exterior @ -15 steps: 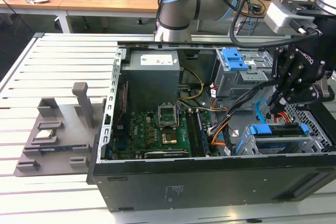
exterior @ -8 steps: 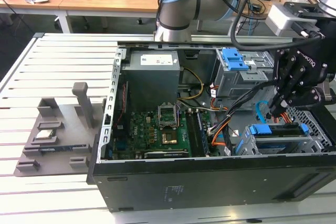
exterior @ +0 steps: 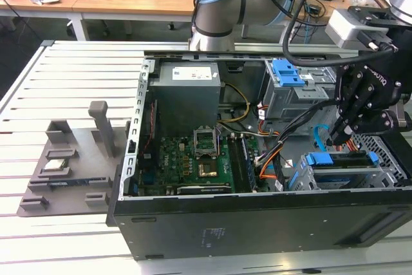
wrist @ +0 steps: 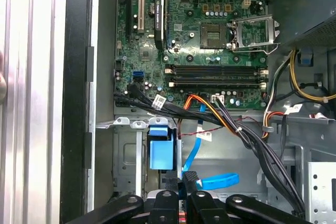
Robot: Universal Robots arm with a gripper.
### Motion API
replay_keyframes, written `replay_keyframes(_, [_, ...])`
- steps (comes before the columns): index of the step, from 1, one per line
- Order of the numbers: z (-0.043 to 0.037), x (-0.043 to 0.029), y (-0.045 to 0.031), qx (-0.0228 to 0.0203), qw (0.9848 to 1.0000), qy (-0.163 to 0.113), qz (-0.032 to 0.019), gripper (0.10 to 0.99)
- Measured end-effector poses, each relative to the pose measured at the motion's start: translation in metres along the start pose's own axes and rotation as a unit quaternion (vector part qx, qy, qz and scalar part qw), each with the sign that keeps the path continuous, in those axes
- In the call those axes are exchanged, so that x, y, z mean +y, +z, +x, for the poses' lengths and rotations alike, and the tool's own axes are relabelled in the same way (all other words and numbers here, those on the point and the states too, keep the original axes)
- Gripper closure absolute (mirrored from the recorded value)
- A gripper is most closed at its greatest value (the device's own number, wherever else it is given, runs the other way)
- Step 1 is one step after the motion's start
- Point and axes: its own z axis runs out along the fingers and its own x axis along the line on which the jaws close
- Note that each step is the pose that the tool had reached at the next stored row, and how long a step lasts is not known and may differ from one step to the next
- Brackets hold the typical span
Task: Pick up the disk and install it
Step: 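Insert the second disk wire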
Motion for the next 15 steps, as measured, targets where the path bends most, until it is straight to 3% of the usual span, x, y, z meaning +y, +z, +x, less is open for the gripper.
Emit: replay_keyframes(15, [0.0057, -0.0012, 0.0163, 0.0, 1.0, 0.0, 0.0, 0.929])
